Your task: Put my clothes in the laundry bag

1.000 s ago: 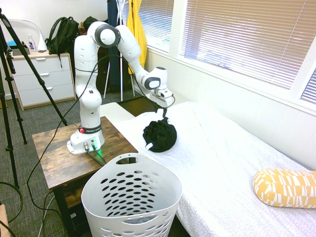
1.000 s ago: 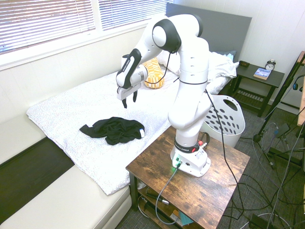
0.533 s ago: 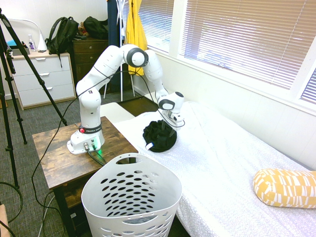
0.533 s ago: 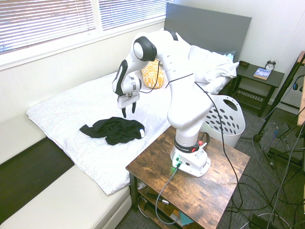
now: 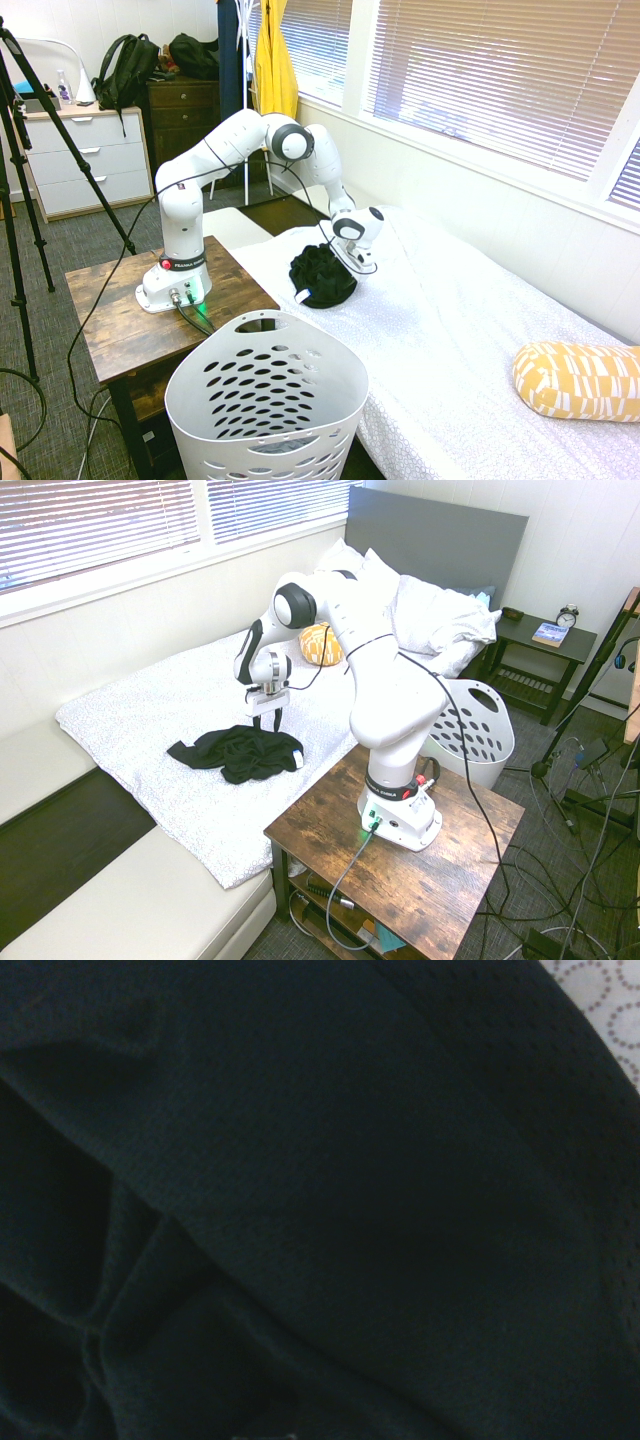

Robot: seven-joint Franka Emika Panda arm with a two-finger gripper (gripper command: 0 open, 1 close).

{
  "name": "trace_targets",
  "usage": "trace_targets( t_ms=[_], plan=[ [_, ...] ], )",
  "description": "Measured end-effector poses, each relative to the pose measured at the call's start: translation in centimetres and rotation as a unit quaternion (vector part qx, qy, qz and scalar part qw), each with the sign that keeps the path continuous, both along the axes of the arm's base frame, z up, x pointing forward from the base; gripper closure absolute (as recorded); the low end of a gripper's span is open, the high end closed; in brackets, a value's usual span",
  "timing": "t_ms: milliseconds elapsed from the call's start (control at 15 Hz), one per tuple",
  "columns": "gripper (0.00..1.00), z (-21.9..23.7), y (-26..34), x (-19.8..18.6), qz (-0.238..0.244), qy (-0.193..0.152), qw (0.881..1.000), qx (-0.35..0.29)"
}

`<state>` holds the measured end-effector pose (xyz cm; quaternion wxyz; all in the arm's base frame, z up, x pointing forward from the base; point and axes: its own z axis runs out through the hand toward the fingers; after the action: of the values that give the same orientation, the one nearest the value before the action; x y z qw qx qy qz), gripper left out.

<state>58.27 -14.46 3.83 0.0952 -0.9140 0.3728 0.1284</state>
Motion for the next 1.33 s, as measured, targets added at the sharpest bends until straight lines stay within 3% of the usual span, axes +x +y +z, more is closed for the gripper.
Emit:
trace_targets(
  t_ms=[67, 1333],
  plan=[
    [1.00, -0.5, 0.1, 0.1, 0.000, 0.002, 1.000, 0.003],
    [1.00, -2.0, 1.6, 0.2, -0.002, 0.012, 1.000, 0.027]
  ],
)
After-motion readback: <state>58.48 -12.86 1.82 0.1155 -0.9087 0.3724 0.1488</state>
